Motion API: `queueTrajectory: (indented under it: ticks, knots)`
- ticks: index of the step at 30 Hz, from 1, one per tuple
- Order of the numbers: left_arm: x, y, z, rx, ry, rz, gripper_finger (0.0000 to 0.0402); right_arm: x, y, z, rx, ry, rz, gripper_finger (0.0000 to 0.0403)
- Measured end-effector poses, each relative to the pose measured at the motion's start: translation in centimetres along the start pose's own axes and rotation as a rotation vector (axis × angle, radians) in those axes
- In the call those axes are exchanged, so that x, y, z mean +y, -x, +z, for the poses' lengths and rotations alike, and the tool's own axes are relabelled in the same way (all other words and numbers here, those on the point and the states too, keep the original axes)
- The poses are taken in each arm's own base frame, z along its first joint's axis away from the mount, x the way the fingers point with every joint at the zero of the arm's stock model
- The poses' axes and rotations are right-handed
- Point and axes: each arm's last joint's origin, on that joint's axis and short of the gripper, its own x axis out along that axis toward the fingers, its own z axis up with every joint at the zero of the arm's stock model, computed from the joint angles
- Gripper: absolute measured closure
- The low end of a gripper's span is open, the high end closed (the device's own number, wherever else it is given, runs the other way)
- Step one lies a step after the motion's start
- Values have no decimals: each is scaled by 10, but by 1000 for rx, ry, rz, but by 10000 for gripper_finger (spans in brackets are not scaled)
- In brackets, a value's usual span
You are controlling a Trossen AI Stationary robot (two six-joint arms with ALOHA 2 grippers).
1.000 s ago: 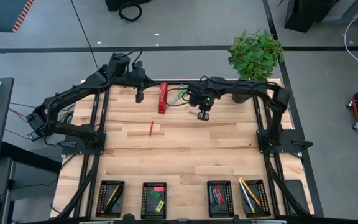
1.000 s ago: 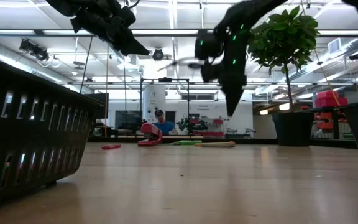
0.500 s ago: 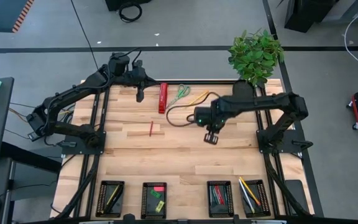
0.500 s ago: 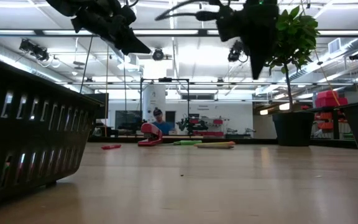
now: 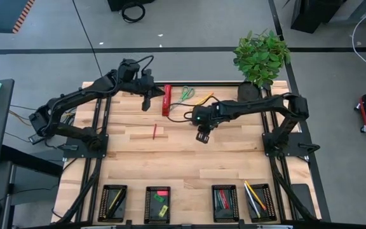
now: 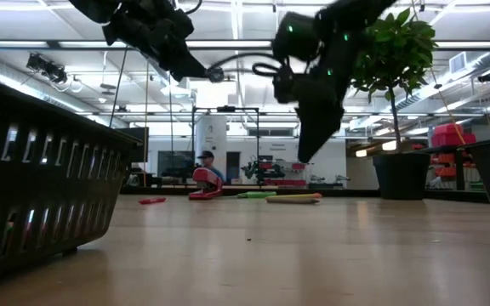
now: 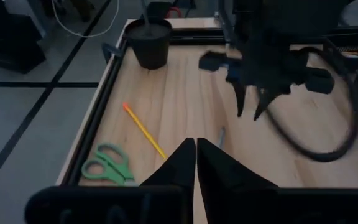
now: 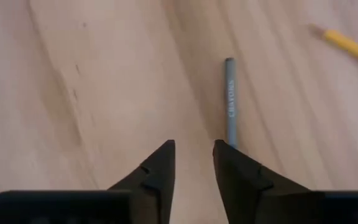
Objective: Sort crayons/erasers/pens/pencils in bins
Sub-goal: Put the gray crayon into the middle right black bin
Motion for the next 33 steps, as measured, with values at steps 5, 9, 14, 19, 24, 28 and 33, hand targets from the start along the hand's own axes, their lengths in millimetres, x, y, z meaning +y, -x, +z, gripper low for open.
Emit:
queueTrajectory:
  ticks: [5,9,14,19,24,28,33]
  knots:
    - [0,1,-3,38,10,17,385,-10,-27,-18,-43,131,73,277]
    - [3,3,-6,56,7,28,383,-16,-36,-31,-7,157,11,284]
    - [3,3,-6,56,-3,36,383,-26,-41,-36,2,133,-21,292]
    - [4,3,-5,49,-19,43,388,-31,-45,-38,-32,135,-25,303]
    - [4,3,-4,43,-23,48,385,-42,-46,-35,-54,134,-58,311]
    - [4,3,-4,43,-24,48,378,-48,-46,-33,-65,141,-61,311]
    - [5,3,-4,37,-27,51,383,-48,-57,-33,-54,137,-25,311]
